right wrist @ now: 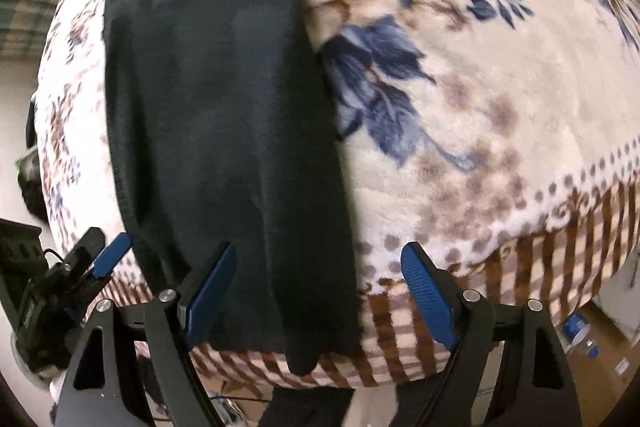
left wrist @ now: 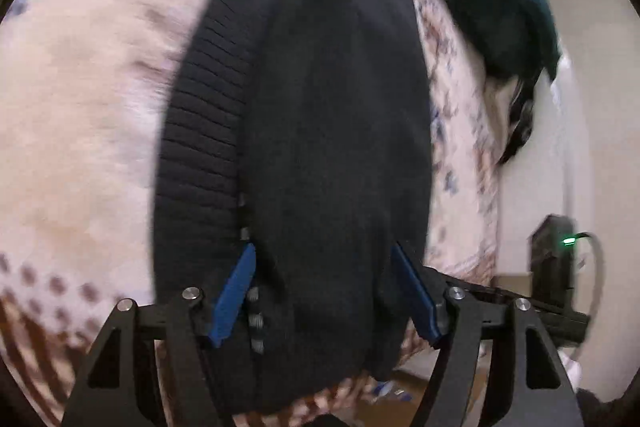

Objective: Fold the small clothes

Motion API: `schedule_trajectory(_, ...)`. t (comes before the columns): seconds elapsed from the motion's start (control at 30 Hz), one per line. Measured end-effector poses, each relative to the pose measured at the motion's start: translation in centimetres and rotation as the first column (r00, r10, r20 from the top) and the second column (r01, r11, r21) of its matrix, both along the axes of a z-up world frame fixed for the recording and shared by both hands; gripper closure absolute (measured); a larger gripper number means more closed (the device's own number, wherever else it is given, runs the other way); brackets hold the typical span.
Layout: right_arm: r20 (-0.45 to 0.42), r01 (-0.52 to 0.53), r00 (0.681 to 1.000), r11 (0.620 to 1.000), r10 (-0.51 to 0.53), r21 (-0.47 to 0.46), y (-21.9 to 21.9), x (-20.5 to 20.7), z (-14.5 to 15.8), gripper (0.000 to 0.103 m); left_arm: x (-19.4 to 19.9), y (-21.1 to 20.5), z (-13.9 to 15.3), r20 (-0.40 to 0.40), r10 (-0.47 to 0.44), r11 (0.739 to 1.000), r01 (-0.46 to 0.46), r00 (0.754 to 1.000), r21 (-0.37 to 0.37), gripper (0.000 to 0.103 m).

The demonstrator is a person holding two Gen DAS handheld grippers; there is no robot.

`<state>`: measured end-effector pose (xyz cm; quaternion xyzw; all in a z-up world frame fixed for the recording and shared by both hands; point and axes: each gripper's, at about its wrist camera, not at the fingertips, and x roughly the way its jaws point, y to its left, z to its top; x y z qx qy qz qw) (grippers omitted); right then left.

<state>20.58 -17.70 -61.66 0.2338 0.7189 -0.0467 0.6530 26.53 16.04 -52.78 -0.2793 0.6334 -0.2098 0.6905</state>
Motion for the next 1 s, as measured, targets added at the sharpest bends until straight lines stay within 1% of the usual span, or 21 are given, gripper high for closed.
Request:
schedule_trajectory(0.03,0.007,0.018,1.0,1.0,-0.018,0.001,0.1,-0.2,-0.3,0.018,0.3,-0.8,-0.6,-0.004,-0.022,0.999,0.022,1.0,0.033,0.037)
schedule_trajectory(0.07,0.013,0.03,0.999,1.0,-0.03,0.002,0.3,-0.4,-0.5,0.019,0.5,-1.5,-1.1,0.003,-0.047,0.996,0.046,0.999,0.071,0.044)
schedule_trajectory(0.1,0.017,0.044,0.999,0.999,-0.044,0.004,0.4,-0.7,-0.7,0.025,0.2,-1.8,-1.2,0.019,-0.063,0.992,0.06,0.998,0.11,0.06)
schedule_trajectory(0.13,0.01,0.055,0.998,0.998,-0.055,0.008,0.6,-0.8,-1.0,0.029,0.2,-2.1,-1.2,0.031,-0.082,0.986,0.077,0.996,0.148,0.099)
schedule_trajectory(0.2,-0.001,0.078,0.997,0.997,-0.078,0.017,0.9,-1.2,-1.6,0.03,-0.2,-1.8,-0.8,0.071,-0.098,0.983,0.085,0.993,0.164,0.102)
schedule_trajectory(0.27,0.003,0.098,0.995,0.995,-0.098,0.025,0.3,-1.3,-1.8,0.03,-0.7,-1.1,0.5,0.12,-0.097,0.98,0.073,0.988,0.186,0.102)
schedule_trajectory(0.4,-0.012,0.123,0.992,0.992,-0.123,0.041,-0.1,-2.2,-2.3,0.03,-1.5,1.8,1.9,0.124,-0.043,0.985,0.021,0.991,0.173,0.102)
schedule_trajectory(0.47,-0.024,0.125,0.992,0.991,-0.124,0.051,-1.1,-2.9,-2.6,0.03,-1.4,2.9,2.0,0.118,-0.019,0.984,-0.003,0.993,0.181,0.102)
schedule_trajectory(0.57,-0.035,0.134,0.991,0.989,-0.132,0.062,-1.5,-3.8,-3.2,0.03,-1.7,3.6,1.6,0.11,0.001,0.983,-0.021,0.994,0.183,0.102)
schedule_trajectory(0.63,-0.045,0.144,0.989,0.987,-0.141,0.074,-1.8,-4.6,-3.3,0.03,-1.6,3.8,1.7,0.126,0.004,0.975,-0.032,0.992,0.22,0.103)
schedule_trajectory(0.67,-0.048,0.149,0.988,0.986,-0.145,0.081,-2.1,-5.0,-3.4,0.03,-1.4,4.2,1.6,0.125,0.003,0.974,-0.031,0.992,0.225,0.103)
schedule_trajectory(0.7,-0.049,0.153,0.988,0.985,-0.149,0.084,-2.3,-5.3,-3.4,0.03,-1.2,4.9,1.5,0.125,0.027,0.971,-0.056,0.992,0.232,0.103)
schedule_trajectory(0.73,-0.053,0.15,0.988,0.985,-0.146,0.083,-2.5,-5.3,-3.3,0.03,-1.0,5.8,1.4,0.116,0.052,0.972,-0.076,0.992,0.22,0.103)
schedule_trajectory(0.8,-0.055,0.145,0.989,0.985,-0.141,0.088,-2.6,-5.7,-3.3,0.03,-0.4,6.9,1.0,0.066,0.099,0.988,-0.106,0.993,0.11,0.101)
schedule_trajectory(0.83,-0.05,0.144,0.989,0.985,-0.14,0.093,-2.7,-5.9,-3.3,0.03,-0.4,7.0,1.0,0.044,0.119,0.991,-0.122,0.992,0.053,0.1)
schedule_trajectory(0.87,-0.05,0.138,0.99,0.986,-0.134,0.093,-2.6,-6.0,-3.4,0.03,-0.5,6.7,1.0,0.025,0.123,0.992,-0.123,0.992,0.006,0.092)
schedule_trajectory(0.9,-0.05,0.134,0.99,0.987,-0.129,0.091,-2.6,-6.2,-3.4,0.03,-0.6,5.9,1.0,0.009,0.103,0.994,-0.103,0.995,-0.038,0.082)
schedule_trajectory(0.93,-0.051,0.133,0.99,0.987,-0.129,0.09,-2.8,-6.0,-3.4,0.03,-0.8,5.3,1.0,0.0,0.082,0.995,-0.082,0.997,-0.051,0.054)
schedule_trajectory(0.97,-0.051,0.133,0.99,0.987,-0.129,0.091,-3.1,-5.9,-3.4,0.03,-1.1,4.3,0.8,-0.011,0.058,0.996,-0.059,0.998,-0.06,0.037)
schedule_trajectory(1.0,-0.052,0.134,0.99,0.986,-0.13,0.094,-3.1,-5.9,-3.4,0.03,-1.3,3.4,0.4,-0.016,0.045,0.996,-0.047,0.999,-0.077,0.037)
